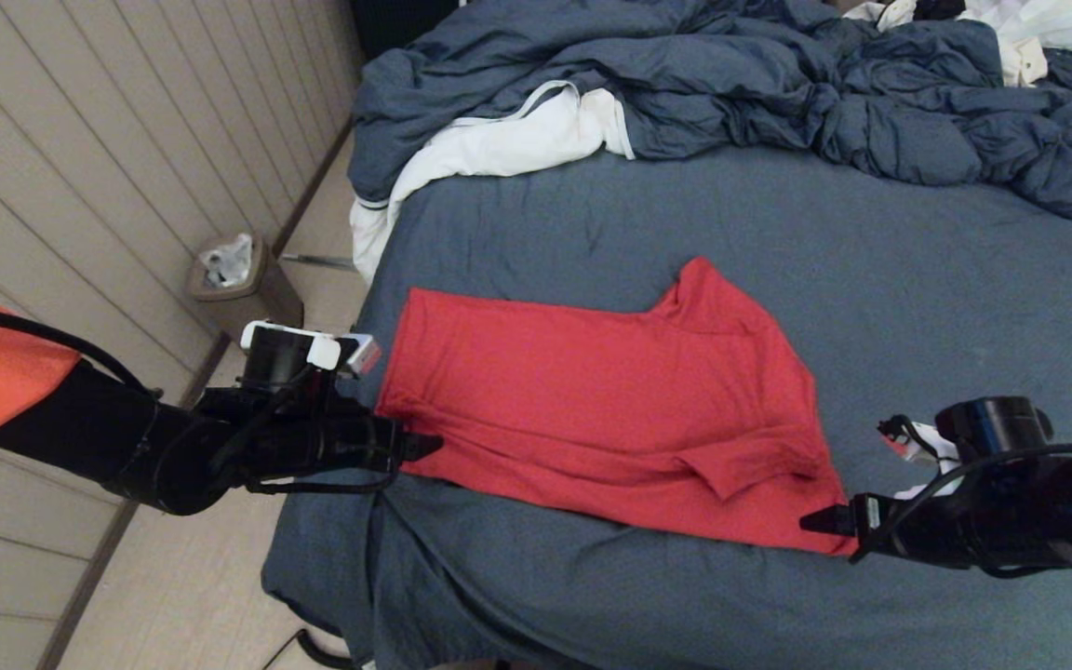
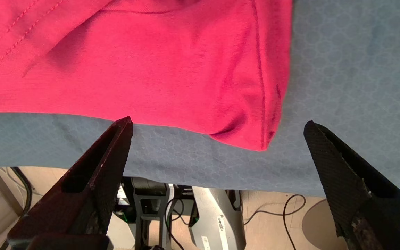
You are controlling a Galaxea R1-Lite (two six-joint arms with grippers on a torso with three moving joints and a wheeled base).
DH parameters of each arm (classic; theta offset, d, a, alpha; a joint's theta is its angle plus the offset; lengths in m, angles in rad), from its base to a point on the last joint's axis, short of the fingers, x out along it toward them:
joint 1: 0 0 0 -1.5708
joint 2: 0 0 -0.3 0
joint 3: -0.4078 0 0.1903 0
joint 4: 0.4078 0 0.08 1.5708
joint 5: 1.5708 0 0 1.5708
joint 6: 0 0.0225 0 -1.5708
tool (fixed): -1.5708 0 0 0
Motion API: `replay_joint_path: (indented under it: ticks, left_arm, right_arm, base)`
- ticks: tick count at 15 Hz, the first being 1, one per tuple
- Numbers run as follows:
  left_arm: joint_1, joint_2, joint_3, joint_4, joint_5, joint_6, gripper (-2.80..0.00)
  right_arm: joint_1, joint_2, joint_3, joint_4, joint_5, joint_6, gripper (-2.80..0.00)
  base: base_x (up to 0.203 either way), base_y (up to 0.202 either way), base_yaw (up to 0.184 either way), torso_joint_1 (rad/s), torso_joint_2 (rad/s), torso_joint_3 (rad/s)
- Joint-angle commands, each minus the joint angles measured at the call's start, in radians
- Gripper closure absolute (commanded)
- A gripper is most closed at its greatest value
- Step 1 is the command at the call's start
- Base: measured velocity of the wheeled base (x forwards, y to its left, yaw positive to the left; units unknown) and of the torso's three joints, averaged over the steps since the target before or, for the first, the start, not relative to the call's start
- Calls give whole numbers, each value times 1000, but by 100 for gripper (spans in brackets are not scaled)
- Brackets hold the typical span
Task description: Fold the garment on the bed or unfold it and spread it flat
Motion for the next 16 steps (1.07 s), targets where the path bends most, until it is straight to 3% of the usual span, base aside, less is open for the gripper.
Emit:
replay_joint_path:
  ticks: [1, 12, 15, 16]
  left_arm:
    - [1, 85, 1, -34, -5, -7, -280]
    - [10, 138, -14, -95, 3, -16, -280]
    - [53, 169, -25, -117, 4, -11, -280]
    - [53, 172, -24, -117, 4, -10, 0]
  right_arm:
    - [-1, 0, 1, -2, 2, 0, -280]
    - [1, 4, 2, -2, 2, 0, -280]
    - [2, 1, 4, -2, 2, 0, -280]
    - [2, 0, 4, -2, 2, 2, -280]
  base:
    - [0, 0, 0, 0, 0, 0]
    - [0, 0, 0, 0, 0, 0]
    - [0, 0, 0, 0, 0, 0]
    - [0, 0, 0, 0, 0, 0]
